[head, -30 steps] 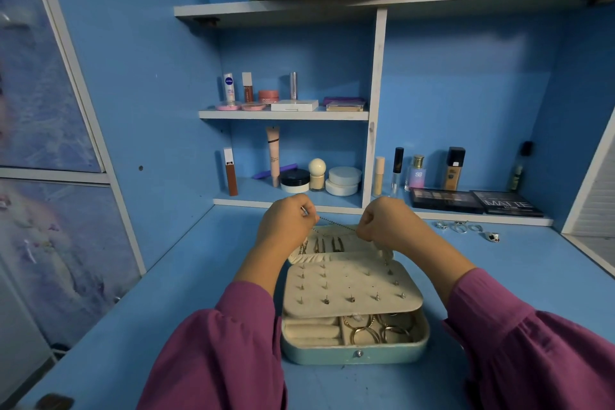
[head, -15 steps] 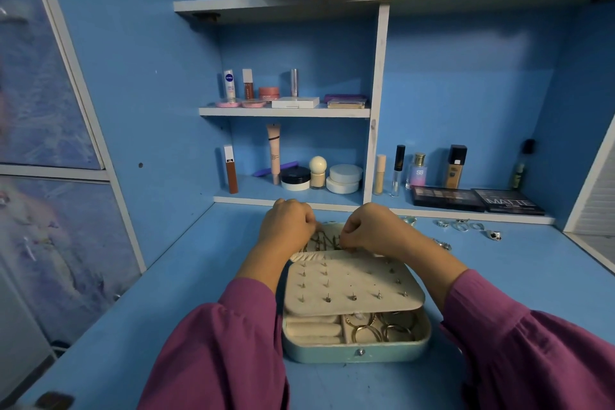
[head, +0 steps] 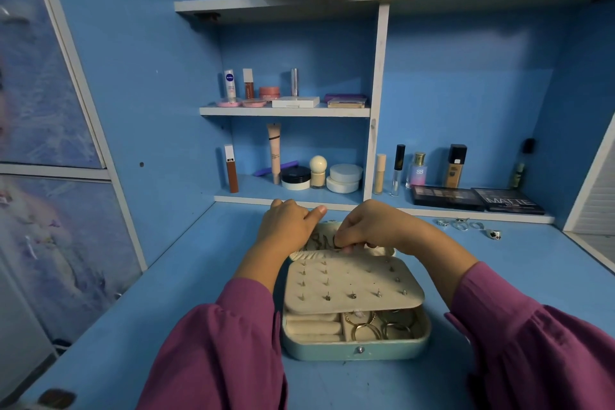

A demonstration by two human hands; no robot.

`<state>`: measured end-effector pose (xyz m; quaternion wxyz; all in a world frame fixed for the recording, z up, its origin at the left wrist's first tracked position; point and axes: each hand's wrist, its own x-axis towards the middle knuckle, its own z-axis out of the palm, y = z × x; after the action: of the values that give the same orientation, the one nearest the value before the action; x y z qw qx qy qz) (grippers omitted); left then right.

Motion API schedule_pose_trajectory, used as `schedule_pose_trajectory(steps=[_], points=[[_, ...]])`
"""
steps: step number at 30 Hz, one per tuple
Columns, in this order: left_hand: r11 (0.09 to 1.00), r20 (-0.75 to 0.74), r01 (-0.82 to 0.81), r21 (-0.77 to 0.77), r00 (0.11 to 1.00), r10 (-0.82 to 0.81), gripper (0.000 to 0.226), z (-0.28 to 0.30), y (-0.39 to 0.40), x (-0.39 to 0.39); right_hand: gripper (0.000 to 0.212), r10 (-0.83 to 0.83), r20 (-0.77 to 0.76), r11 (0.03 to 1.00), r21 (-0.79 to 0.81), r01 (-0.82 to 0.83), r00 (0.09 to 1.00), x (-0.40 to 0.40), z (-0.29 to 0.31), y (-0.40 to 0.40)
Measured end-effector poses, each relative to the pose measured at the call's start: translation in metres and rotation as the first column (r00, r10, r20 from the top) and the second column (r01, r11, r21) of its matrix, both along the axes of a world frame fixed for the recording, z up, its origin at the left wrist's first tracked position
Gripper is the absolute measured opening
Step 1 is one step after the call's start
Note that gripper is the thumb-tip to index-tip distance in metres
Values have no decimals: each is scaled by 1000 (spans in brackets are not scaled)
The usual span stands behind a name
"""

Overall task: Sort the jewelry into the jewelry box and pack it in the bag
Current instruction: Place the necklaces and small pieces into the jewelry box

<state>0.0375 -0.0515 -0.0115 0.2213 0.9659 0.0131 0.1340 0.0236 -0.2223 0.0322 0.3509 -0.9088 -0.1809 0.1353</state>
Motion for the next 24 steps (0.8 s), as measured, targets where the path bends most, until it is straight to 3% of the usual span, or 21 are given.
schedule_pose_trajectory(steps=[6, 9, 11, 15, 24], points=[[994, -36, 3, -109, 999, -7, 56, 1, 2, -1, 11, 10, -45, 997, 78, -7, 999, 1, 2, -2], [903, -17, 154, -400, 984, -176, 14, 9, 7, -7, 11, -83, 9, 986, 147, 81, 996, 3, -2, 1], [817, -36, 249, -521, 949, -312, 27, 14, 9, -13, 6, -146, 54, 971, 198, 133, 988, 4, -6, 4], [766, -52, 292, -572, 920, -389, 29, 13, 9, -17, 11, -209, 42, 946, 262, 192, 977, 5, -11, 11], [761, -26, 238, -604, 948, -318, 14, 12, 5, -18, 8, -255, -64, 909, 325, 262, 965, 9, -13, 15]])
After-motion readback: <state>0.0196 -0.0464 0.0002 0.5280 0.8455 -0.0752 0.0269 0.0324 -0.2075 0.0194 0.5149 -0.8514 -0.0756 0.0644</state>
